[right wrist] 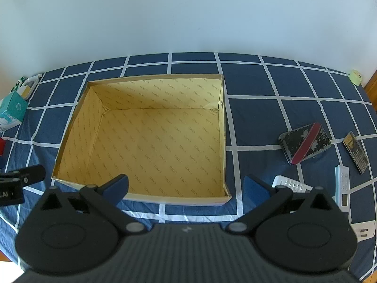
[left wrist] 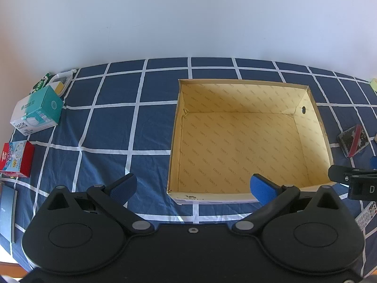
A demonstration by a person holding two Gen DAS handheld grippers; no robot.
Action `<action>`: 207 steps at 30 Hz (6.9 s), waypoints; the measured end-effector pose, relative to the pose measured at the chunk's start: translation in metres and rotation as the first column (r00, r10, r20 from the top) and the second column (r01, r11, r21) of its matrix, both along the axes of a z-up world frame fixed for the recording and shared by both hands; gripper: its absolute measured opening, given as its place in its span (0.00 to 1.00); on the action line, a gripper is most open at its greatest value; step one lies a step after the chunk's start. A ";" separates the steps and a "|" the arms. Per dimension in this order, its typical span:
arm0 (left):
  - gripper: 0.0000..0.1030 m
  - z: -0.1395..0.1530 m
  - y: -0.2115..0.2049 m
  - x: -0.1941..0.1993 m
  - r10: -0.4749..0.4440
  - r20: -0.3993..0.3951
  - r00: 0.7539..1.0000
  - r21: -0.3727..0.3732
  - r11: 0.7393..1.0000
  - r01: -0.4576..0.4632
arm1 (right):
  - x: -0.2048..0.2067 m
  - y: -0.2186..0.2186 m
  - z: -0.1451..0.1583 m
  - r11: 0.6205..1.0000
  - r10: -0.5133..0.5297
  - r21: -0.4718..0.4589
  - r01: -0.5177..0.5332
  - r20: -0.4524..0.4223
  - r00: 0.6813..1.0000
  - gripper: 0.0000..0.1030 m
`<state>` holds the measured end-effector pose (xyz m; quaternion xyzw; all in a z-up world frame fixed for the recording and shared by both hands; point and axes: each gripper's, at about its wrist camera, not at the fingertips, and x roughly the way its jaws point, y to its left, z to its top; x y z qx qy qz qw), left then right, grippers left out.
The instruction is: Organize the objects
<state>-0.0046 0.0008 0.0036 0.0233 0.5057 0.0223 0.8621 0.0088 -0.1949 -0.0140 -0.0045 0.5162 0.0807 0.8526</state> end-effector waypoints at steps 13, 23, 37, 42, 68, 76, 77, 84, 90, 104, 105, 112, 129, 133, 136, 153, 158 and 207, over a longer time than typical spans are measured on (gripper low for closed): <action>1.00 -0.001 -0.001 -0.001 -0.003 -0.004 1.000 -0.006 1.000 0.003 | -0.002 0.002 -0.001 1.000 0.017 -0.010 -0.017 -0.001 1.000 1.00; 1.00 -0.001 -0.001 -0.002 -0.005 -0.006 1.000 -0.004 1.000 0.005 | 0.000 0.002 0.000 1.000 0.019 -0.014 -0.019 -0.004 1.000 1.00; 1.00 0.001 0.004 -0.003 0.008 -0.004 1.000 -0.010 1.000 -0.009 | 0.001 0.006 0.001 0.999 0.037 -0.024 -0.037 -0.002 0.999 1.00; 1.00 0.003 0.005 -0.003 0.015 -0.001 1.000 -0.011 1.000 -0.015 | 0.000 0.007 0.002 0.999 0.044 -0.025 -0.044 -0.001 0.999 1.00; 1.00 0.004 0.005 -0.002 0.015 0.000 1.000 -0.006 1.000 -0.015 | -0.001 0.009 0.002 0.998 0.051 -0.023 -0.051 -0.001 0.999 1.00; 1.00 0.004 0.005 -0.004 0.019 0.002 1.000 -0.005 1.000 -0.019 | -0.003 0.010 0.003 0.997 0.074 -0.020 -0.074 0.003 0.997 1.00; 1.00 0.004 0.005 -0.005 0.020 0.002 1.000 -0.006 1.000 -0.020 | -0.004 0.010 0.002 0.997 0.073 -0.020 -0.073 0.003 0.997 1.00; 1.00 0.005 0.004 -0.006 0.018 0.006 1.000 -0.005 1.000 -0.018 | -0.006 0.008 0.005 0.997 0.074 -0.012 -0.074 0.013 0.997 1.00; 1.00 0.006 0.001 -0.010 0.004 0.007 1.000 -0.008 1.000 -0.004 | -0.009 0.004 0.006 0.998 0.056 -0.013 -0.056 0.017 0.998 1.00; 1.00 0.000 -0.028 -0.018 -0.078 -0.017 0.997 -0.011 0.997 0.078 | -0.024 -0.026 0.002 0.999 -0.035 0.000 0.035 0.003 0.999 1.00; 1.00 -0.001 -0.031 -0.018 -0.085 -0.020 0.996 -0.010 0.996 0.085 | -0.025 -0.029 0.002 0.999 -0.043 0.000 0.043 0.001 0.999 1.00; 1.00 -0.006 -0.060 -0.020 -0.153 -0.040 0.987 -0.006 0.988 0.153 | -0.033 -0.060 0.001 0.993 -0.120 0.015 0.120 -0.002 0.993 1.00; 1.00 -0.024 -0.168 -0.018 -0.263 -0.075 0.962 -0.041 0.965 0.260 | -0.042 -0.173 -0.012 0.968 -0.246 0.037 0.248 -0.044 0.968 1.00; 1.00 -0.031 -0.191 -0.021 -0.262 -0.095 0.960 -0.052 0.965 0.258 | -0.036 -0.198 -0.019 0.970 -0.241 0.026 0.243 -0.063 0.968 1.00; 1.00 -0.038 -0.207 -0.019 -0.252 -0.109 0.962 -0.062 0.967 0.246 | -0.028 -0.216 -0.027 0.971 -0.237 0.019 0.239 -0.078 0.968 1.00; 1.00 -0.077 -0.291 0.008 -0.299 -0.198 0.933 -0.085 0.954 0.288 | 0.007 -0.278 -0.066 0.954 -0.250 0.119 0.273 -0.182 0.951 0.99; 1.00 -0.090 -0.314 0.023 -0.349 -0.228 0.909 -0.084 0.937 0.338 | 0.017 -0.287 -0.079 0.939 -0.269 0.157 0.305 -0.215 0.939 0.97; 0.81 -0.202 -0.363 0.105 -0.440 -0.462 0.770 -0.238 0.898 0.370 | 0.097 -0.293 -0.191 0.936 -0.229 0.139 0.322 -0.453 0.862 0.65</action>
